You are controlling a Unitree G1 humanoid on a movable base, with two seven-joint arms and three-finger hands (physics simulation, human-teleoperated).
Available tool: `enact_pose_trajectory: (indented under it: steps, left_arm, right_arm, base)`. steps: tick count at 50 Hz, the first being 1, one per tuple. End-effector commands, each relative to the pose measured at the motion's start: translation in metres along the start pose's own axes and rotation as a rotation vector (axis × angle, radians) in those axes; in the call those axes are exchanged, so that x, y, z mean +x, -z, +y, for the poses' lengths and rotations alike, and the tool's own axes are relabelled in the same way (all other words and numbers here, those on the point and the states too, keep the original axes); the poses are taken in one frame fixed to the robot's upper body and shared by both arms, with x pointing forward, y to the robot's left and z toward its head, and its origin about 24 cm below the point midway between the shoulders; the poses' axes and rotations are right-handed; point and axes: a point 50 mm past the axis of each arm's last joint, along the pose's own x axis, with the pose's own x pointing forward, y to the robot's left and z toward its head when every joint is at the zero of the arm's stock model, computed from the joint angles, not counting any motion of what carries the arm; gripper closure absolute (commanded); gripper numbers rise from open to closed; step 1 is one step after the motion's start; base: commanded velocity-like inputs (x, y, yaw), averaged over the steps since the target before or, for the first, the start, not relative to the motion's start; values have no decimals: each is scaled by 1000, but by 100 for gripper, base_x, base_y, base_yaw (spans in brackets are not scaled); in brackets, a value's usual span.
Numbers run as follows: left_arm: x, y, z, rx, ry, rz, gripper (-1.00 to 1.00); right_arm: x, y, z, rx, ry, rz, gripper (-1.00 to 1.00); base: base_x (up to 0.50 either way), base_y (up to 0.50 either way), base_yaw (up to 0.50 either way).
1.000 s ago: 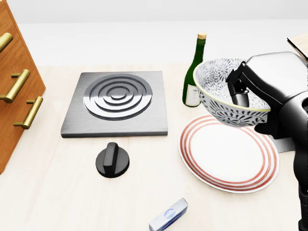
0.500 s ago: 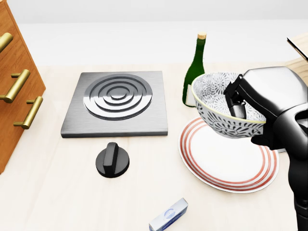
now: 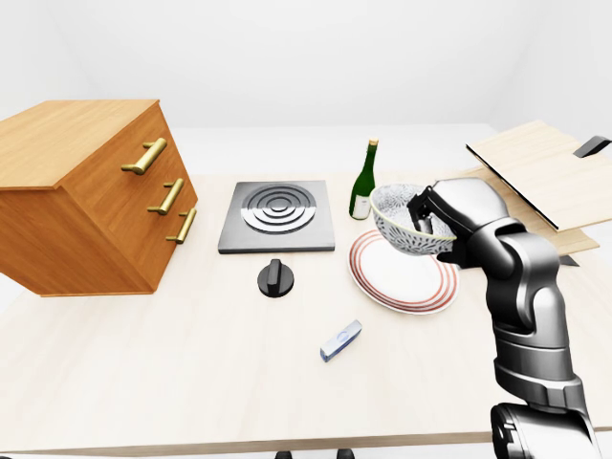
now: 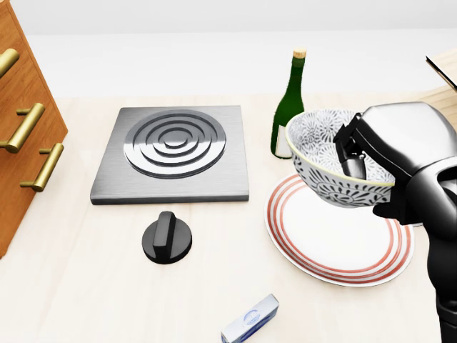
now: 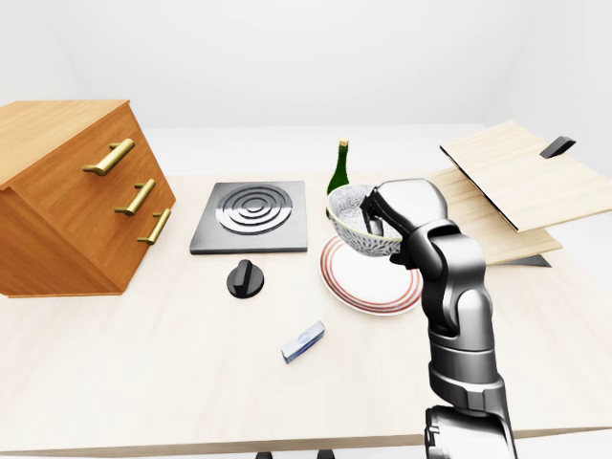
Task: Pick up the akita bowl and put it on the plate.
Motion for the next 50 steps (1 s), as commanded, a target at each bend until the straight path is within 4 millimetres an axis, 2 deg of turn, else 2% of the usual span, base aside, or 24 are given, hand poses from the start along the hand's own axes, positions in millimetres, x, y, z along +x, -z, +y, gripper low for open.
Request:
enact_pose_trajectory:
  steps: [1, 9, 14, 18, 27, 39, 50]
  left_arm:
    - [1, 0, -1, -6, 8, 4, -100]
    - [1, -1, -1, -6, 10, 7, -100]
    - [1, -1, -1, -7, 12, 8, -100]
    - [1, -1, -2, -11, 16, 10, -100]
    - [1, 0, -1, -8, 10, 10, -100]
    - [1, -1, -2, -12, 13, 10, -100]
    - [1, -2, -1, -9, 12, 12, -100]
  right_arm:
    - [5, 6, -3, 13, 36, 11, 96]
    - [37, 29, -9, -3, 48, 88, 96]
    - [44, 29, -11, -11, 57, 93, 96]
    - [53, 41, -3, -13, 41, 134, 95]
    - [52, 41, 1, -29, 36, 139, 95]
    - [44, 35, 31, -23, 24, 134, 95]
    - [47, 32, 46, -25, 15, 134, 95]
  base:
    - [0, 0, 0]
    - [0, 0, 0]
    - [0, 0, 0]
    - [0, 0, 0]
    - [0, 0, 0]
    - [0, 0, 0]
    - [0, 0, 0]
